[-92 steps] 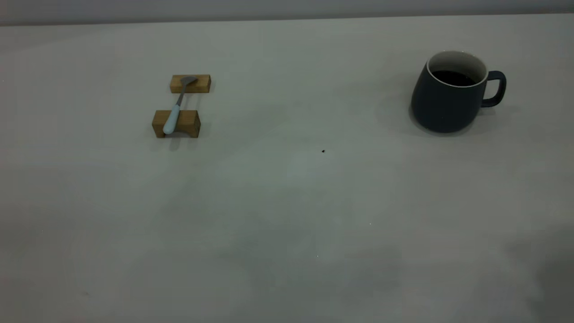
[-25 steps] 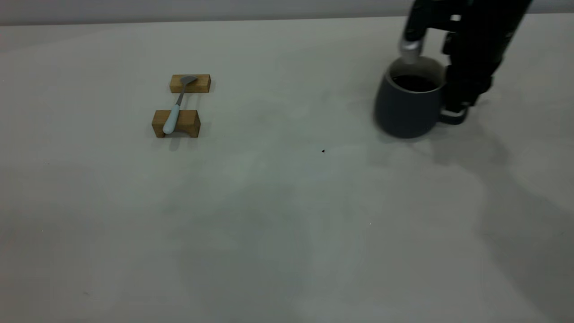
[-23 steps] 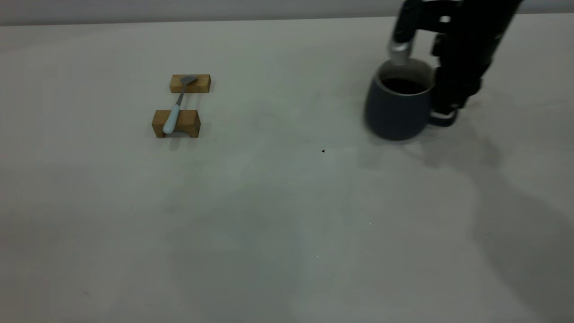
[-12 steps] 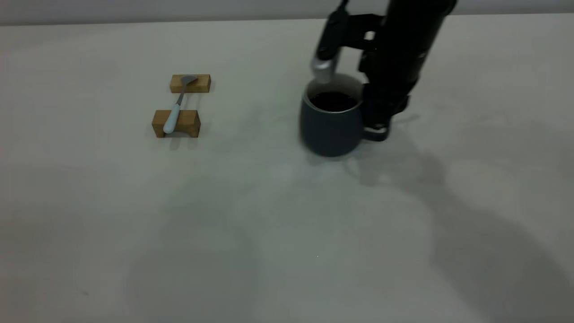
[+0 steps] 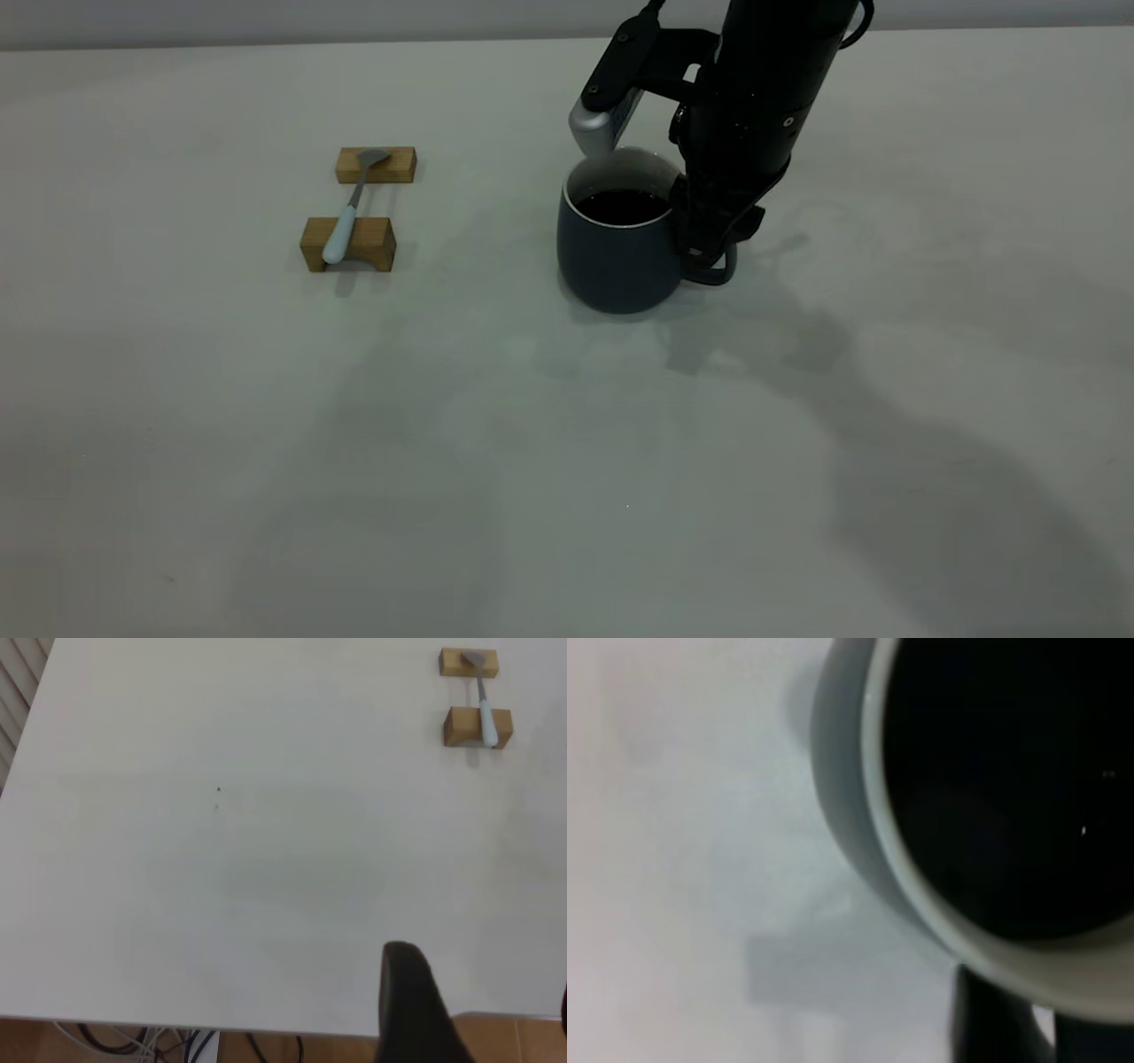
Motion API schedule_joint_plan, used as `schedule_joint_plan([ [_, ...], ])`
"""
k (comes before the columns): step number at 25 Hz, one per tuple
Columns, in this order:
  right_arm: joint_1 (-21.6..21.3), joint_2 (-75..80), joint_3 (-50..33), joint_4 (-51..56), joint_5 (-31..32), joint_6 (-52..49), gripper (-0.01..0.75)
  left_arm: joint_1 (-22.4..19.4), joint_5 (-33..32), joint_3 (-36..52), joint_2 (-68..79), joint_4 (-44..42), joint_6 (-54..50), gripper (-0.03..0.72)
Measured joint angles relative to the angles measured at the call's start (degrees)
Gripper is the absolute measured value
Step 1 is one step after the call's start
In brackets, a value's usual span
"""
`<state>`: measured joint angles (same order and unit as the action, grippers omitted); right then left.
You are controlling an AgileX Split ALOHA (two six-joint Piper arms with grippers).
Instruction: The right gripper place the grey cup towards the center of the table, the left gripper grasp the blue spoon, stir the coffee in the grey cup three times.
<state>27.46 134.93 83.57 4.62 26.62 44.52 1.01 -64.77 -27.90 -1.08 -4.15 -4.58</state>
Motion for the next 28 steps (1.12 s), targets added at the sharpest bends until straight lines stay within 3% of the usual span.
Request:
schedule_joint_plan([
  [4,0.00,-4.34,0.00,0.00,5.85,-3.16,0.694,0.00,0.00,0.00,0.00,0.00,0.00,0.475],
  [6,0.00,-8.28,0.00,0.00,9.96,-4.67,0.720,0.00,0.00,0.00,0.00,0.00,0.00,0.475],
  [13,0.00,-30.75,0.00,-4.13,27.68,-17.62,0.727,0.00,0.00,0.00,0.00,0.00,0.00,0.475],
  [17,0.00,-42.53,0.00,-6.08,41.05,-25.28,0.727,0.00,0.00,0.00,0.00,0.00,0.00,0.475],
  [23,0.00,-55.47,-3.89,-6.08,43.71,-27.96,0.721,0.00,0.00,0.00,0.00,0.00,0.00,0.475],
  [28,0.00,-67.95,-16.11,-5.97,44.06,-29.39,0.719,0.00,0.00,0.00,0.00,0.00,0.00,0.475],
])
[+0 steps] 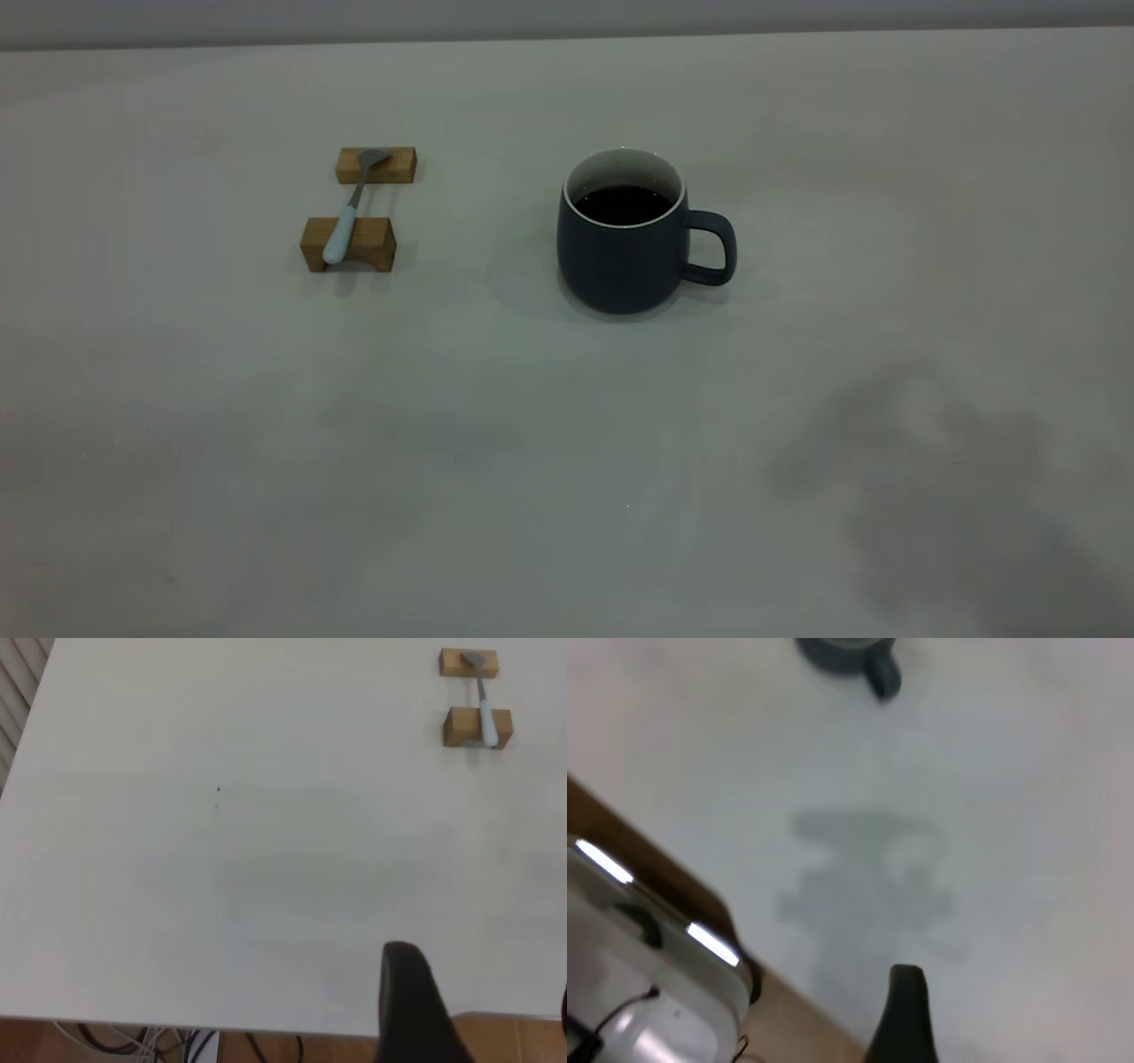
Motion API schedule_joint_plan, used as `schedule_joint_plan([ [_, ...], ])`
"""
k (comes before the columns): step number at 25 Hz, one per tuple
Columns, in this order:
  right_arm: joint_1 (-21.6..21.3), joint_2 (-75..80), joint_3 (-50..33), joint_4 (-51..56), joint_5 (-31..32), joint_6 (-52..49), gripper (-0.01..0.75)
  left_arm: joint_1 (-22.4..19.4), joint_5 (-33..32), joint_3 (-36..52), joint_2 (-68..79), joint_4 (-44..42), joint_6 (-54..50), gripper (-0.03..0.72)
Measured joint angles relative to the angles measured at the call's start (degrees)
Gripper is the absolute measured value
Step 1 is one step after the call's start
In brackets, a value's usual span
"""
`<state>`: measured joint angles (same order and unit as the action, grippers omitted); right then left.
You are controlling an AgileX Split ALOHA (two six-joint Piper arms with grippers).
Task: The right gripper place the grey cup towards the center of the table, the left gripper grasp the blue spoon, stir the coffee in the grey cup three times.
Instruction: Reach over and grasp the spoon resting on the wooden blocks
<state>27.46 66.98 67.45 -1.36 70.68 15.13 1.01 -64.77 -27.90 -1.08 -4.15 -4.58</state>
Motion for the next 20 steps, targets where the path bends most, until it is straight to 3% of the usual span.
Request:
schedule_joint_plan([
  [7,-0.79,-23.95,-19.60,0.29,0.21,-7.82,0.714,0.00,0.00,0.00,0.00,0.00,0.00,0.475],
  [11,-7.01,-37.89,-27.73,0.23,0.21,-9.08,0.712,0.00,0.00,0.00,0.00,0.00,0.00,0.475],
  [20,-21.51,-60.44,-37.70,0.23,-4.25,-11.77,0.700,0.00,0.00,0.00,0.00,0.00,0.00,0.475],
])
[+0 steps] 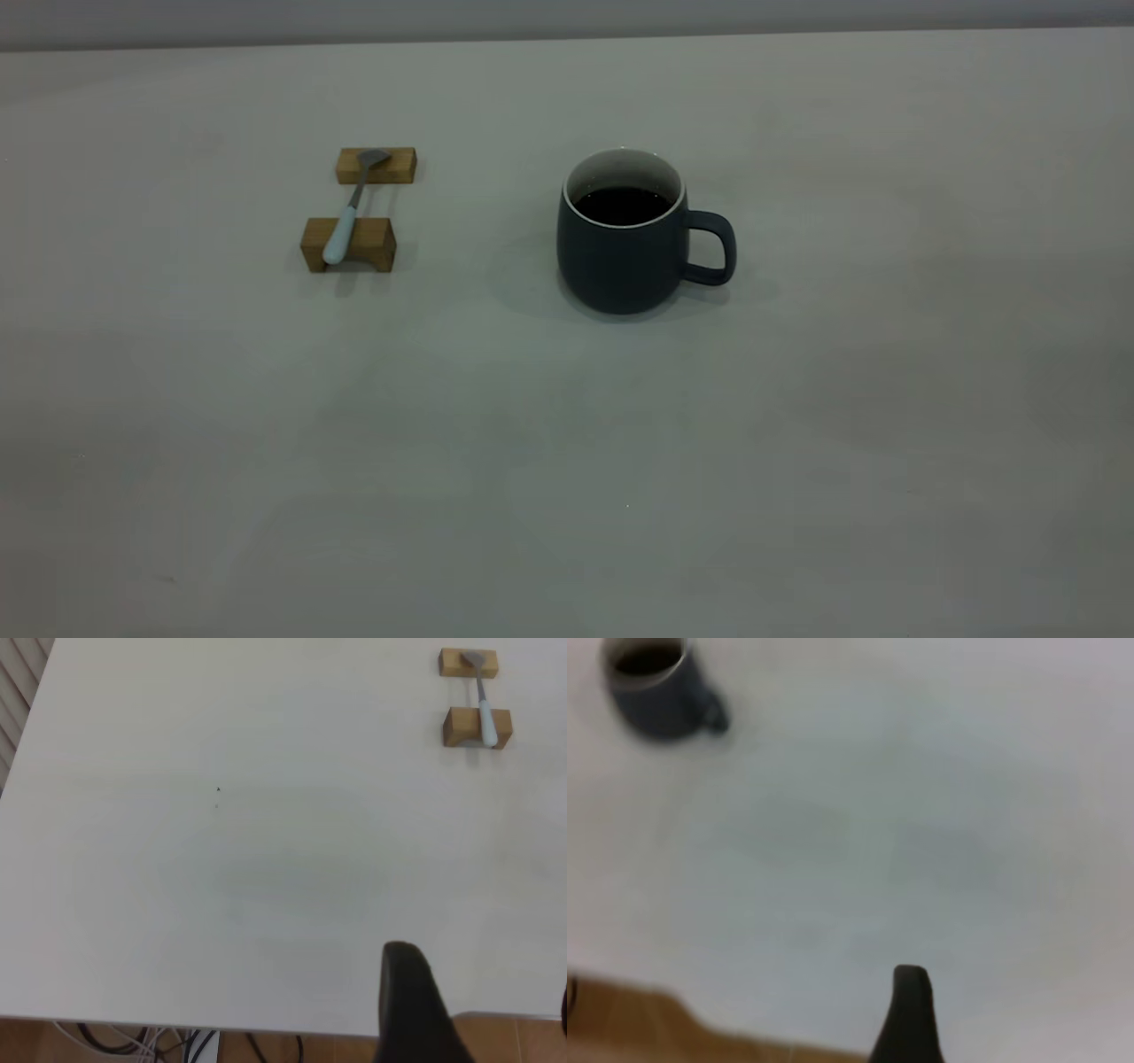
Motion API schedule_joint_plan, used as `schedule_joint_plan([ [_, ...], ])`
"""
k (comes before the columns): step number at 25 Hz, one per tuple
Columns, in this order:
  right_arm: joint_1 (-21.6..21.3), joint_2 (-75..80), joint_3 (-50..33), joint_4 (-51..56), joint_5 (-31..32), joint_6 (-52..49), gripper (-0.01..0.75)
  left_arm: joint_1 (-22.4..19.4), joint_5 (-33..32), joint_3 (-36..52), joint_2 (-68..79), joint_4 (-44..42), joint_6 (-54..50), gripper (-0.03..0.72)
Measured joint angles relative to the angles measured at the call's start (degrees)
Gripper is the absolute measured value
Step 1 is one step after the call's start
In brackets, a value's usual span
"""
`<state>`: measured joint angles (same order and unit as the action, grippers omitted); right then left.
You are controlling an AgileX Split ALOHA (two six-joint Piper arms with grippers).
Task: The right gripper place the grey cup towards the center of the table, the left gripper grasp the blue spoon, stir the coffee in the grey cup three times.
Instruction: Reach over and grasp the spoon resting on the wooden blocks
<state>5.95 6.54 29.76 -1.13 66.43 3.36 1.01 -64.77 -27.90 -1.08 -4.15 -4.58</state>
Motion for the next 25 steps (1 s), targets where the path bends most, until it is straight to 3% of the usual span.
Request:
schedule_joint_plan([
  [8,-5.13,-5.40,-2.90,0.00,-1.36,-2.62,0.690,0.00,0.00,0.00,0.00,0.00,0.00,0.475],
  [15,-5.46,-5.40,-2.90,0.00,-1.36,-2.67,0.651,0.00,0.00,0.00,0.00,0.00,0.00,0.475],
  [25,-5.46,-5.40,-2.90,0.00,-1.36,-2.67,0.414,0.00,0.00,0.00,0.00,0.00,0.00,0.475],
])
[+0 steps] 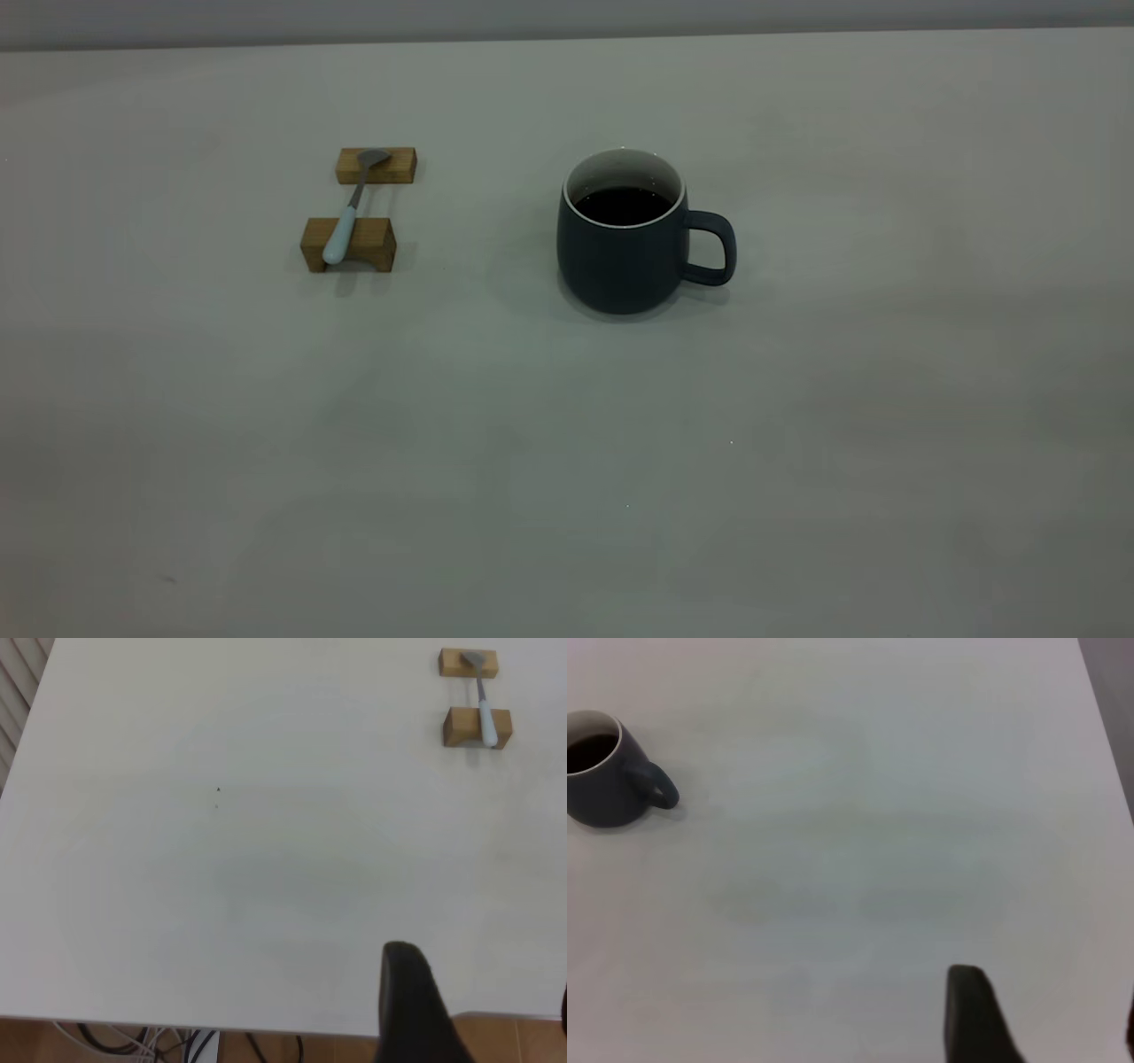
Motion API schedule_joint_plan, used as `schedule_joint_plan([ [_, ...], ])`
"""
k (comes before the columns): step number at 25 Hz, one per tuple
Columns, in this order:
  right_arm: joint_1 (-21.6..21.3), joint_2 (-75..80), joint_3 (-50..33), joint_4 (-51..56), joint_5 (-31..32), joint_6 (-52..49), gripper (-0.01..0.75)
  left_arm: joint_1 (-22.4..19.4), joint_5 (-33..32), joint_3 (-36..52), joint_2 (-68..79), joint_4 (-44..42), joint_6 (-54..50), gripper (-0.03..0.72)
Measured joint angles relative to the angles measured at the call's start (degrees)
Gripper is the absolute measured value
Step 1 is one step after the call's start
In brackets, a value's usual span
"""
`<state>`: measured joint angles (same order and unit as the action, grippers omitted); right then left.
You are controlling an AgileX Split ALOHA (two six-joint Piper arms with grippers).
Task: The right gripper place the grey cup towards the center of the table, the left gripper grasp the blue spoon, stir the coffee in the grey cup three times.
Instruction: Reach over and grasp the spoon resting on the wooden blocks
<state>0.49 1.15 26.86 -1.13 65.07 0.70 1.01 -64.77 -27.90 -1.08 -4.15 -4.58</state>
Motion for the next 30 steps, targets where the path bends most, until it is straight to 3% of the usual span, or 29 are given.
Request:
schedule_joint_plan([
  [8,0.00,0.00,0.00,0.00,0.00,-0.02,0.246,0.00,0.00,0.00,0.00,0.00,-0.22,0.475],
  [13,0.00,0.00,0.00,0.00,0.00,-0.02,0.210,0.00,1.30,-2.02,4.81,-1.02,-0.42,0.504],
  [20,0.00,-0.05,0.00,0.00,0.00,-0.02,0.209,0.00,11.39,-8.84,32.40,-2.71,-1.21,0.625],
  [25,0.00,-0.05,0.00,0.00,0.00,-0.02,0.209,0.00,21.54,-12.29,52.96,0.42,-2.14,0.639],
  [30,0.00,-0.05,0.00,0.00,0.00,-0.07,0.209,0.28,26.38,-17.98,73.53,5.50,-1.67,0.639],
])
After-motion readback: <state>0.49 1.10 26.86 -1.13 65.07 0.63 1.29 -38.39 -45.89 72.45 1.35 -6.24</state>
